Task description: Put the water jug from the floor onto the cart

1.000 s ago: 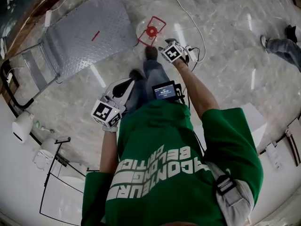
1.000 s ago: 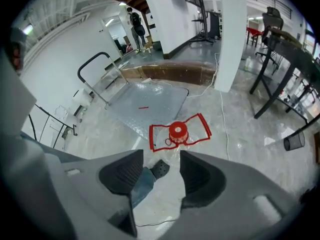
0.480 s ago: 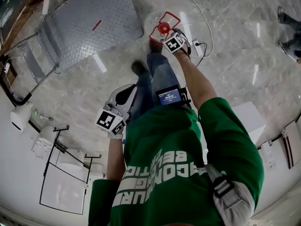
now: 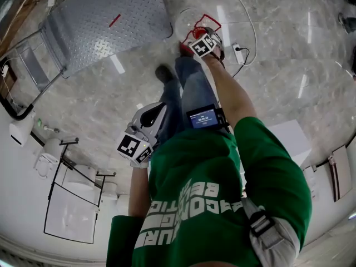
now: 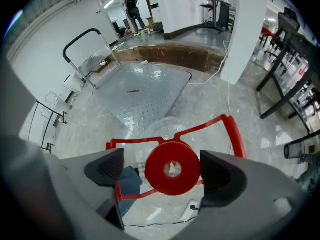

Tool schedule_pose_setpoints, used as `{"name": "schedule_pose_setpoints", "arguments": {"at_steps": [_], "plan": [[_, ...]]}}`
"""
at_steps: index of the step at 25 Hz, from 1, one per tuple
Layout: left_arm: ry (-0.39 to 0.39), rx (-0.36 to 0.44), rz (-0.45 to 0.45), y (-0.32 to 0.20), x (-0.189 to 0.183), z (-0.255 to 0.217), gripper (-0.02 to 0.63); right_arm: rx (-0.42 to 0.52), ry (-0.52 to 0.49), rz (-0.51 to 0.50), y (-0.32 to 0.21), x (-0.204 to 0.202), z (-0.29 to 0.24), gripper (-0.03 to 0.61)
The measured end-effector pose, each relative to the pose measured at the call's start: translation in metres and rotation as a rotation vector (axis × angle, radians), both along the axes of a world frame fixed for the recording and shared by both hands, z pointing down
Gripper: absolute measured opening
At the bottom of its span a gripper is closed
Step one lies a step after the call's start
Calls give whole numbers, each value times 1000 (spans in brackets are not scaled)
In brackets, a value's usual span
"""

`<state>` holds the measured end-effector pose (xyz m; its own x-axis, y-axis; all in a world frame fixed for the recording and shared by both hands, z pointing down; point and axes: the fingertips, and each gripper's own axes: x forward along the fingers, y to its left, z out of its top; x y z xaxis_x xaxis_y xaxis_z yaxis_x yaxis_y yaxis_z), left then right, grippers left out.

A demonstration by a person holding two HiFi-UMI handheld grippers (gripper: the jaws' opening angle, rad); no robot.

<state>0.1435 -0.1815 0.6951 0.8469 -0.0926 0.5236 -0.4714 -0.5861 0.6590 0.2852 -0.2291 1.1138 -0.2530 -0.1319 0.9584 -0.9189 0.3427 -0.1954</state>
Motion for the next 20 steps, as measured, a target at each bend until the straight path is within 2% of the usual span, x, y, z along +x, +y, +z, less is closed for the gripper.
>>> {"name": "schedule_pose_setpoints", "arguments": {"at_steps": [5, 6, 8, 10, 15, 20], "plan": [[-17, -18, -11, 6, -1, 4, 9, -20, 46, -57, 1, 0, 13, 452], [-20, -20, -13, 8, -1, 4, 9, -16, 52, -51, 0, 2, 13, 429], [-23, -20, -16, 11, 1, 4, 9, 3, 61, -40, -4, 7, 12, 339], [-25, -22, -19, 13, 3, 4, 9, 13, 63, -46, -7, 10, 13, 311], [-34, -27, -34, 20, 4, 5, 9, 23, 23, -60, -10, 8, 12, 311], [-39, -28, -40, 28, 6, 7, 9, 34, 29, -75, -5, 9, 12, 308]]}}
